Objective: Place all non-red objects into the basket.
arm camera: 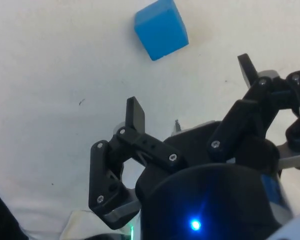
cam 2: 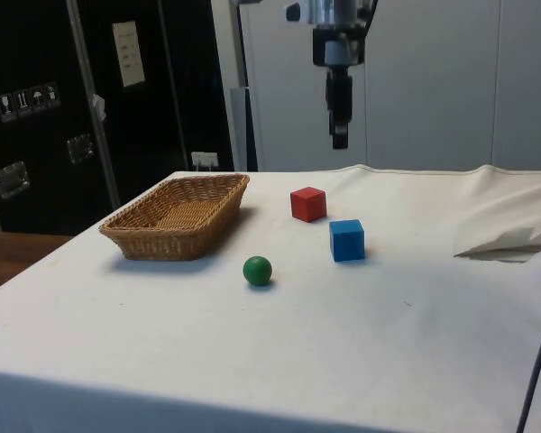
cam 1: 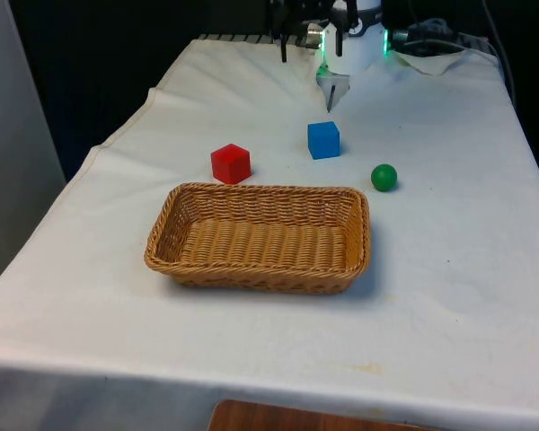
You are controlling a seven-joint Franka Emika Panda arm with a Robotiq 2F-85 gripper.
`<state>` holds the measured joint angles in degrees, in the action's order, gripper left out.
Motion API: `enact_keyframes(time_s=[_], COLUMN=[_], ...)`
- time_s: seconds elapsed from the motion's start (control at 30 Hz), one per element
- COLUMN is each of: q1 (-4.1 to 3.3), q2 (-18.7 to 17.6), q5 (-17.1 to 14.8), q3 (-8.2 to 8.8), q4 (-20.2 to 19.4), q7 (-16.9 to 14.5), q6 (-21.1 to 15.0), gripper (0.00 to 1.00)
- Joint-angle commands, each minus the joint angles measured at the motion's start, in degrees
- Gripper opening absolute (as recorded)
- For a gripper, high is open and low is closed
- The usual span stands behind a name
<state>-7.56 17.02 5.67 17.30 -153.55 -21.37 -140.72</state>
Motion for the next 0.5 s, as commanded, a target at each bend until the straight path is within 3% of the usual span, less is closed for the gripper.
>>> enact_keyframes(time_s=[0.0, 0.1, 0.13, 0.2, 0.43, 0.47], q1=[-0.34, -0.46, -0.11, -0.63, -1.03, -0.52], q2=[-0.7, -1.8, -1.7, -2.8, -5.6, -5.4], q5=[-0.6, -1.0, -0.3, -1.9, -3.7, -2.7], q3=[0.06, -0.11, -0.23, -0.11, -0.23, -0.46], q4=[-0.6, -1.0, -0.6, -1.4, -2.1, -1.7], q7=[-0.3, -0.4, -0.1, -0.9, -1.9, -1.3], q6=[-1.5, -2.8, -1.9, -3.7, -6.1, -4.9], gripper=[1.00, 1.00, 1.00, 1.00, 1.00, 1.00])
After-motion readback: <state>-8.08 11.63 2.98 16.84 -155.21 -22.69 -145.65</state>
